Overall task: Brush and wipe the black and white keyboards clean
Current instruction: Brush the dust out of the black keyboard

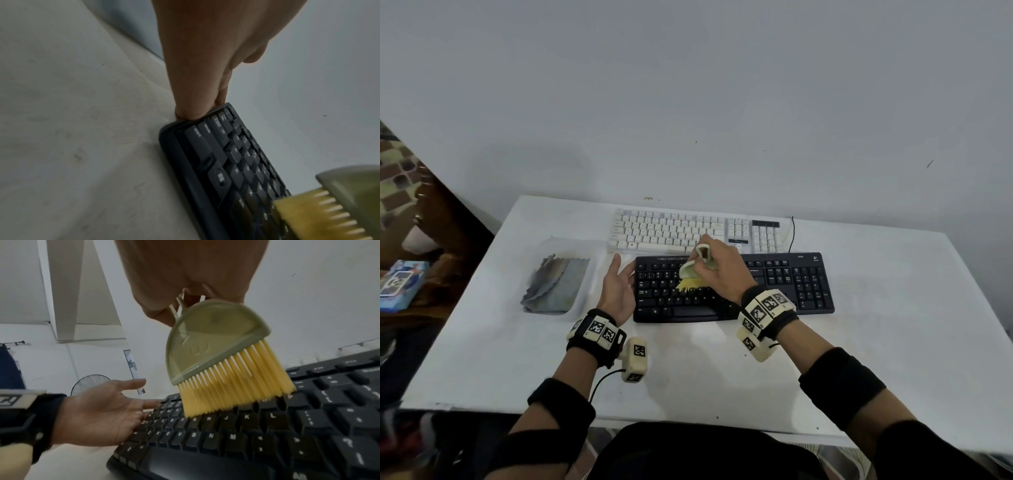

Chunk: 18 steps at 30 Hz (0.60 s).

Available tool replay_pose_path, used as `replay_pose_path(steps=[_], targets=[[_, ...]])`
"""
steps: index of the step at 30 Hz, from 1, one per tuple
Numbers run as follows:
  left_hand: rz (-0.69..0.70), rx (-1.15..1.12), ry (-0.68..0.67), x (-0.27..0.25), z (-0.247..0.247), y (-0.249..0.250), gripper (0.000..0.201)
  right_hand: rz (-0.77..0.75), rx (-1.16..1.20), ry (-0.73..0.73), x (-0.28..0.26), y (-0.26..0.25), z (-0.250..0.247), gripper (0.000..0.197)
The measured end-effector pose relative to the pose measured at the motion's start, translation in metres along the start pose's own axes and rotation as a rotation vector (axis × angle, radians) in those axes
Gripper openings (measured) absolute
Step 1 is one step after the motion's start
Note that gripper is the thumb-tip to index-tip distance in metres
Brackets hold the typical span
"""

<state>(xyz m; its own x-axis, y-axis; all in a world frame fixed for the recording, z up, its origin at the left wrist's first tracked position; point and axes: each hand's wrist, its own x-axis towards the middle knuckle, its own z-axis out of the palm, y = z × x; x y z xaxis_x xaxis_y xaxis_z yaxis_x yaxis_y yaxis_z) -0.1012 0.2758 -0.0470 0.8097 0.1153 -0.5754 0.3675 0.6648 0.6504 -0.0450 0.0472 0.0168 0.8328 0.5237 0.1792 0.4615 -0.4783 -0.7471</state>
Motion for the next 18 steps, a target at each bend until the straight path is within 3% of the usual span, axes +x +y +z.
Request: replay_pose_path(steps=[5,9,18], targets=[[-0.001,0.0,-0.019,-0.003,0.003,0.0,0.069,-0.008,0.113,0.038,0.001,-0.009,-0.004,0.004],[-0.004,-0.006,-0.024,-0.003,0.004,0.0,0.069,-0.033,0.025,-0.034,-0.003,-0.004,0.001,0.004],[0.0,0.002,-0.014,-0.004,0.005,0.001,0.063,-0.01,0.107,0.044,-0.012,-0.002,-0.01,0.003]])
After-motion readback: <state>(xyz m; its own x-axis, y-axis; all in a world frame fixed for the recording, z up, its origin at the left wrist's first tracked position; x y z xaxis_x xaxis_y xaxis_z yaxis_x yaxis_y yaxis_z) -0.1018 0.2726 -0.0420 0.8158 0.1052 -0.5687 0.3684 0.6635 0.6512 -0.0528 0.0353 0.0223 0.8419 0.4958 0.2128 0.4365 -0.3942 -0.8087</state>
